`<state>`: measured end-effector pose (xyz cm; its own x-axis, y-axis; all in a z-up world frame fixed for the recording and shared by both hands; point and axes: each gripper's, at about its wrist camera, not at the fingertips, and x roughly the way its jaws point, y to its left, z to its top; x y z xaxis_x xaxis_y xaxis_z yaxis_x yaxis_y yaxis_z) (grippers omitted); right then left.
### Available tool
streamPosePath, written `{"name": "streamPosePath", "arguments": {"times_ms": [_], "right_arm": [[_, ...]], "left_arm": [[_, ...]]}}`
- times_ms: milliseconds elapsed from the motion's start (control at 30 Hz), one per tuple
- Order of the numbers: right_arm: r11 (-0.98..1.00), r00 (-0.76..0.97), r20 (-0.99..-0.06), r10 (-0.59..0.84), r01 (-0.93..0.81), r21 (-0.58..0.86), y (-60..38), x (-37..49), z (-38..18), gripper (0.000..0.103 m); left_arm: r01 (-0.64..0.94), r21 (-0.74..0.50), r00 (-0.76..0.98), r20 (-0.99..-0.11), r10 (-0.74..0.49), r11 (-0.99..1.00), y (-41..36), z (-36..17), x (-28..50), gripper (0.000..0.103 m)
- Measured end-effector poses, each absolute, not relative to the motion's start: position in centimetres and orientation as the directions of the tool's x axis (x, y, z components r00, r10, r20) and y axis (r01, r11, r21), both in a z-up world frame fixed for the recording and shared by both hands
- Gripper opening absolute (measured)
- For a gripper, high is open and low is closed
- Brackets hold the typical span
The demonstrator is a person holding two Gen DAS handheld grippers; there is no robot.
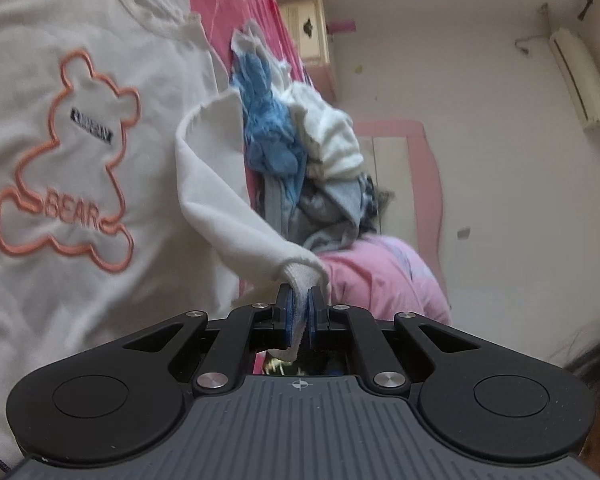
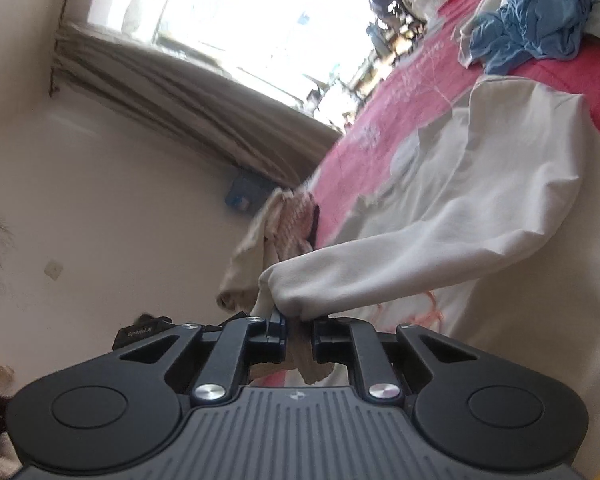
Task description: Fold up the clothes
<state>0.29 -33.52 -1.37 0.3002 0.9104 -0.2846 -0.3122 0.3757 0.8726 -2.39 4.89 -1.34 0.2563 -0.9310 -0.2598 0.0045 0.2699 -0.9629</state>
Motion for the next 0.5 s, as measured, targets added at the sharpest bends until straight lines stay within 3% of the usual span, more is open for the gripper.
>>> {"name": "streamPosePath", "arguments": {"times_ms": [200, 500], "right_arm": [[0.441, 0.181, -0.405, 0.896, -0.261, 0.859, -35.2, 0.1, -0.7, 0.013], [0.619, -0.005, -0.625, 0.780, -0.134, 0.774, -37.0, -0.9, -4.1, 0.011]], "left_arm": [[-0.002, -0.957, 0.142, -0.287, -0.947, 0.290, 2.9, -2.9, -3.9, 0.006], [-0.023, -0.912, -0.052, -0.407, -0.912, 0.409, -1.9, -7.6, -5.8, 0.006]]}}
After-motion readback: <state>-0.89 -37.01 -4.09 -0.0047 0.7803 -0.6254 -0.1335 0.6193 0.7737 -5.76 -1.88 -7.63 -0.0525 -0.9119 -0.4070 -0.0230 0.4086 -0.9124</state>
